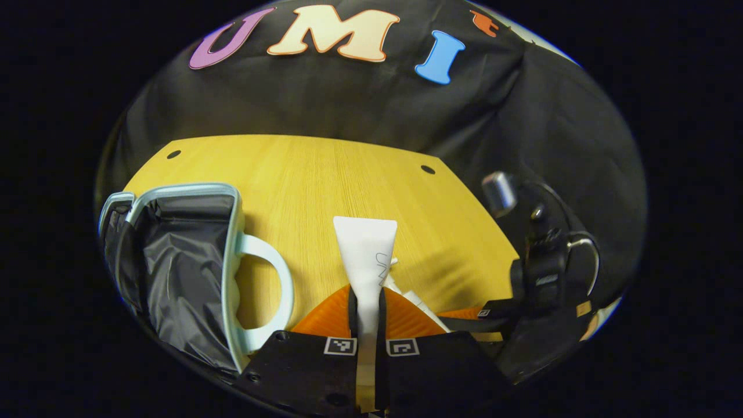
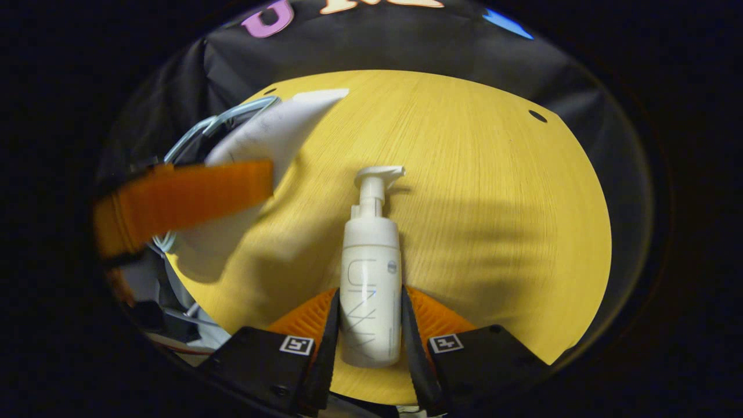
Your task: First open the suitcase, pack the skin care products into it, and then close the suitcase.
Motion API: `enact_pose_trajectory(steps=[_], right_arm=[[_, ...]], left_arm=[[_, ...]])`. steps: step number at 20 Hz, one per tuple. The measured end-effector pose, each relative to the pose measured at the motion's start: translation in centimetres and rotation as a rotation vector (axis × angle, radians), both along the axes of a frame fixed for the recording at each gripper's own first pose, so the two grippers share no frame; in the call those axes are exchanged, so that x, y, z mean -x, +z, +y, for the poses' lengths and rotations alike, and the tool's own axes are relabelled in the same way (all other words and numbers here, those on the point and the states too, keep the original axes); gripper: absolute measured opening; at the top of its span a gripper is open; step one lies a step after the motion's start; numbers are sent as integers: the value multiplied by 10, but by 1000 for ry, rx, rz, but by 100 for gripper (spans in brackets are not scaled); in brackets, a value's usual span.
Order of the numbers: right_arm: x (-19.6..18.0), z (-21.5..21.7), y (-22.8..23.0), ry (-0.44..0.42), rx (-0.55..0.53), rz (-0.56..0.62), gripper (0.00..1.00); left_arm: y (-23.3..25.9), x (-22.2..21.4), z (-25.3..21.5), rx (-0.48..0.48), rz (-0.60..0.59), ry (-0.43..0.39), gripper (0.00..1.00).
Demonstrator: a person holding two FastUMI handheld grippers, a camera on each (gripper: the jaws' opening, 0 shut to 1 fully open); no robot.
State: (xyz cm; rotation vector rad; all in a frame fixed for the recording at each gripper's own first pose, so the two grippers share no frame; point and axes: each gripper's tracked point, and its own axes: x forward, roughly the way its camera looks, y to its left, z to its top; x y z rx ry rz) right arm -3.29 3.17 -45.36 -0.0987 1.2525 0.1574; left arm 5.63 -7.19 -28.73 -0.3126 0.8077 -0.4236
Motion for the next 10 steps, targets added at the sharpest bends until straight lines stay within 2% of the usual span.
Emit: enact_pose_trajectory(steps=[1, 4, 10], right_arm=[[2, 0, 0, 1, 12, 4, 53], [0, 3, 2, -42, 7, -28, 51], [-24, 19, 29, -141, -78, -86, 51]], left_arm=[[7, -2, 8, -5, -8, 5, 4], [16, -14, 52, -47, -32, 32, 4], [-16, -14, 145, -132, 32, 125, 4]])
